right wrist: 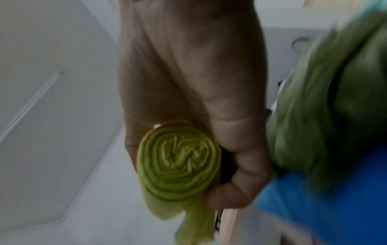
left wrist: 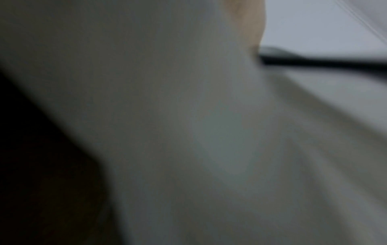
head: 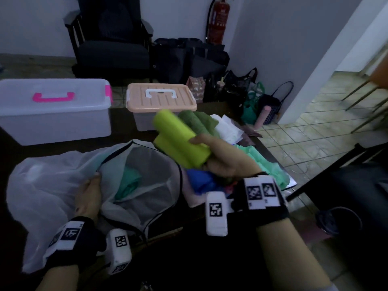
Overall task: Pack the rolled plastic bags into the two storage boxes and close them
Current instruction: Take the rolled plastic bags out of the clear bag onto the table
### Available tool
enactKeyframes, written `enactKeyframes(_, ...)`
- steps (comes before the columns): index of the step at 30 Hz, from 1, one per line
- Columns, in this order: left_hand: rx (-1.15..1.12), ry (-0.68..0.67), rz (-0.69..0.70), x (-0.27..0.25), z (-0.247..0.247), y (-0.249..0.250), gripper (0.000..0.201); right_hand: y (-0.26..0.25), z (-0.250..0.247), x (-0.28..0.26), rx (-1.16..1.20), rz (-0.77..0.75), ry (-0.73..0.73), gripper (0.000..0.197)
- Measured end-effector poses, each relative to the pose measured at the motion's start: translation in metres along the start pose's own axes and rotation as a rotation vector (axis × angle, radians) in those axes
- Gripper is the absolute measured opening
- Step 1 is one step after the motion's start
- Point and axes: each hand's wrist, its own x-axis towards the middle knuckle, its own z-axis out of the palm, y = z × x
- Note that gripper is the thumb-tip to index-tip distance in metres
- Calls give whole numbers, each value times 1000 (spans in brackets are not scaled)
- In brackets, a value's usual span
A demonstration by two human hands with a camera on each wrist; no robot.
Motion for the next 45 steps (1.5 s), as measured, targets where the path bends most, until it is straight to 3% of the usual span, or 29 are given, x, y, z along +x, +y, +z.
enactKeyframes(2,-3,-4,16,0,2,-1,57,-11,-30,-15,37,-110,147,11)
enactKeyframes(4,5,11,40,1,2,-2,52,-16,-60,-20,-82,-188,438,7)
enactKeyframes(6,-44,11,28,3,2,-4,52,-11,-88,-19,-281,-225,694,17)
enactKeyframes(8,-43,5,27,3,1,-3,52,-2,-110,-16,-508,-211,820,29)
enactKeyframes(11,31,17,79,2,1,-1,48,18,-130,-5,-753,-87,857,45)
enactKeyframes(15,29,4,81,1,1,-1,51,36,-136,10,-854,-10,886,81)
enactKeyframes(19,51,2,65,7,1,-5,52,41,-138,14,-977,74,939,68)
enactKeyframes(25,25,25,82,8,0,-7,54,39,-141,16,-1065,121,886,71)
enactKeyframes(27,37,16,117,6,0,-5,49,29,-134,12,-1058,46,912,70)
enactKeyframes(30,55,26,169,-1,0,0,44,13,-98,7,-1003,-368,1042,50)
enactKeyframes(32,48,28,167,-3,0,1,44,8,-55,9,-928,-762,954,35)
enactKeyframes(34,18,29,119,0,0,-1,47,11,-7,14,-826,-961,669,23)
enactKeyframes(36,-16,48,84,4,-1,-5,50,26,32,24,-848,-857,342,19)
enactKeyframes(39,-53,69,53,9,-2,-10,54,60,78,54,-1134,-578,-36,32)
enactKeyframes(42,-55,77,55,12,-3,-12,54,80,106,79,-1311,-341,-215,55)
enactKeyframes(45,-79,76,45,15,-2,-12,54,85,121,93,-1256,-204,-244,73)
